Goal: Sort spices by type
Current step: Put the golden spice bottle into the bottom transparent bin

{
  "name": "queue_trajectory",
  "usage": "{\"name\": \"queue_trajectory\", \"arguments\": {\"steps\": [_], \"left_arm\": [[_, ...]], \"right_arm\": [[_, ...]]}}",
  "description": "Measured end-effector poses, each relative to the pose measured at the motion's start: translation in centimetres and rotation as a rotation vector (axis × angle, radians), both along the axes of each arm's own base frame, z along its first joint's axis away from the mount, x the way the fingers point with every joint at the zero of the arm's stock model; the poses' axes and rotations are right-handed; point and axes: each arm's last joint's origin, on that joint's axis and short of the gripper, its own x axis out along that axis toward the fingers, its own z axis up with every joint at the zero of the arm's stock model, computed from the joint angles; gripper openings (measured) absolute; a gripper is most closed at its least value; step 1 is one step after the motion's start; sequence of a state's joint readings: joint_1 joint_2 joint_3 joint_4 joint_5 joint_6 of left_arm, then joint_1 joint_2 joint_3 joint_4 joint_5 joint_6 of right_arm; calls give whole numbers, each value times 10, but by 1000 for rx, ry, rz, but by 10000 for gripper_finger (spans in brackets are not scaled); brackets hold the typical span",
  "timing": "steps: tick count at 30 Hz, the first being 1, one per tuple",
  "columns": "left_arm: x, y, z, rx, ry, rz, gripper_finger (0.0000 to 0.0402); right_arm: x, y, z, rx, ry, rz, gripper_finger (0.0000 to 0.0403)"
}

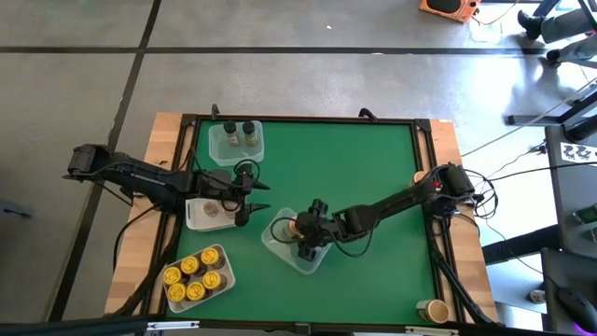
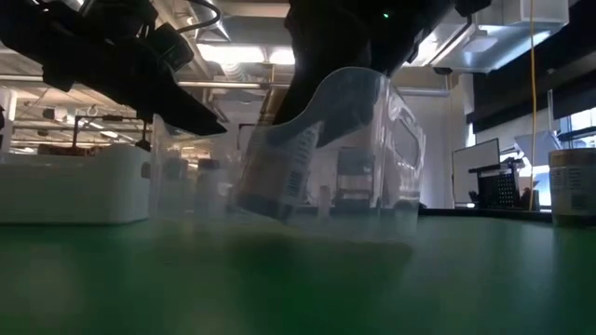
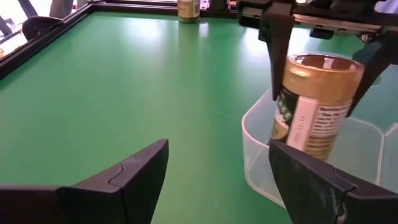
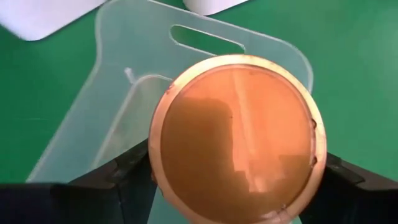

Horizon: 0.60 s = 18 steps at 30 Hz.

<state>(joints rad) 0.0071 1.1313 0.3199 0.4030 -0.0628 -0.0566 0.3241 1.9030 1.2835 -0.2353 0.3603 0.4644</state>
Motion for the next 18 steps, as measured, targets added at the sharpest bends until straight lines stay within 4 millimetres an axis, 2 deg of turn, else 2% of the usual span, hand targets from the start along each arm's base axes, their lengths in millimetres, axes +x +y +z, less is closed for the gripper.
{"name": "queue_trajectory", "arguments": {"steps": [5,8,12,18], "left_arm": [[0,0,0,-1,0,0,276],[0,0,0,-5,-1,2,276],[0,0,0,-6,-1,3,276],[0,0,0,-6,-1,3,276]], "right_arm": [[1,2,1,53,-1,41,295],[2,2,2,69,-18,25,311],[3,2,3,24,-52,-27,339],[3,2,3,-9,-37,26,361]]}}
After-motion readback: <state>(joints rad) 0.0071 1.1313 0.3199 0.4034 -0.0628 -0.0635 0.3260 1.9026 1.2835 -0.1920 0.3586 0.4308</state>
